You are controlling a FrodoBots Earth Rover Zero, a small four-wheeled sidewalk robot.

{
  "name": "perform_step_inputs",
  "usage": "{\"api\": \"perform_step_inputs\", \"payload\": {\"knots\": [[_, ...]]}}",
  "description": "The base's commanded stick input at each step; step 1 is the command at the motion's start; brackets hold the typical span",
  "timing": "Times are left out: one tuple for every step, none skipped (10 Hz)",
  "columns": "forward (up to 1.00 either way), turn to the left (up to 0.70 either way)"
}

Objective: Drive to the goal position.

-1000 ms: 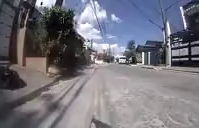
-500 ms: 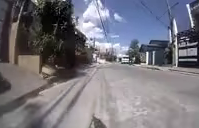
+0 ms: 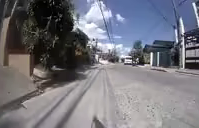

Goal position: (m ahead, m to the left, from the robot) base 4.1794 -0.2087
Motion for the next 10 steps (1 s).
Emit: {"api": "perform_step_inputs", "payload": {"knots": [[1.00,-0.02],[1.00,-0.02],[1.00,-0.02],[1.00,-0.02],[1.00,-0.02],[1.00,-0.02],[1.00,-0.01],[1.00,0.00],[1.00,0.00],[1.00,-0.02]]}}
